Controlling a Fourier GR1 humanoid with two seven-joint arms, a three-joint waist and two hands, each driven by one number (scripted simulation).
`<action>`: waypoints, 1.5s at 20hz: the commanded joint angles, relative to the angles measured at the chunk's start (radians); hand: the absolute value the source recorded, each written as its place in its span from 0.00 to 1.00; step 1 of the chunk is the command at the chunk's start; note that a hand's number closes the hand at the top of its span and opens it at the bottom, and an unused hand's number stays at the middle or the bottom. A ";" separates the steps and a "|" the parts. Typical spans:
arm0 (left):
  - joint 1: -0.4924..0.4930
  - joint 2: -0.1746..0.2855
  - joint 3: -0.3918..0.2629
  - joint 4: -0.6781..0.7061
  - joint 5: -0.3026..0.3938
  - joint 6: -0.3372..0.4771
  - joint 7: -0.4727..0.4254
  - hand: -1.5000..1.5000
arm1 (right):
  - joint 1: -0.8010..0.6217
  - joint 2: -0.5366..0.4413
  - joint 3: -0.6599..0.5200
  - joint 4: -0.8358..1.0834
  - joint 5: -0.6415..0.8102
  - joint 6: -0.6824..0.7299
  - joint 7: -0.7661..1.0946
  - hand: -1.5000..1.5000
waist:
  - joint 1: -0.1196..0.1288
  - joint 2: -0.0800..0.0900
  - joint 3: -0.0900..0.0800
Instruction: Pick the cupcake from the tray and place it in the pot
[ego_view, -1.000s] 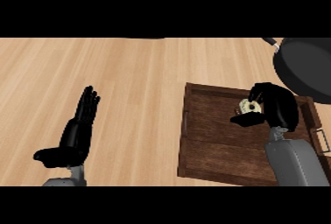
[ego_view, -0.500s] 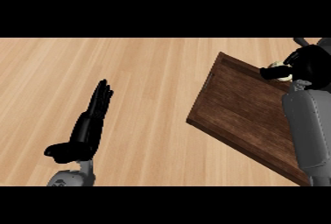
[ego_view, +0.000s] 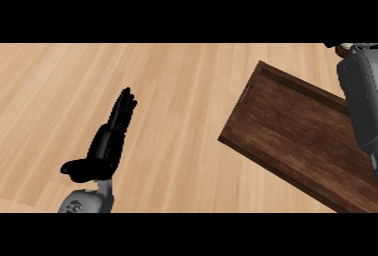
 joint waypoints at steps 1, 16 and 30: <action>-0.022 0.002 0.008 0.017 -0.007 0.007 0.009 0.50 | -0.104 -0.011 0.011 0.123 0.111 -0.020 0.167 1.00 | -0.012 -0.001 0.001; 0.026 -0.002 0.038 0.033 -0.005 0.043 -0.028 0.50 | -0.221 -0.095 -0.122 0.381 0.221 -0.102 0.242 1.00 | -0.089 -0.021 0.004; 0.037 -0.005 0.053 0.007 0.002 0.062 0.010 0.50 | -0.074 -0.171 -0.299 0.518 0.133 -0.318 0.070 1.00 | -0.139 -0.034 0.007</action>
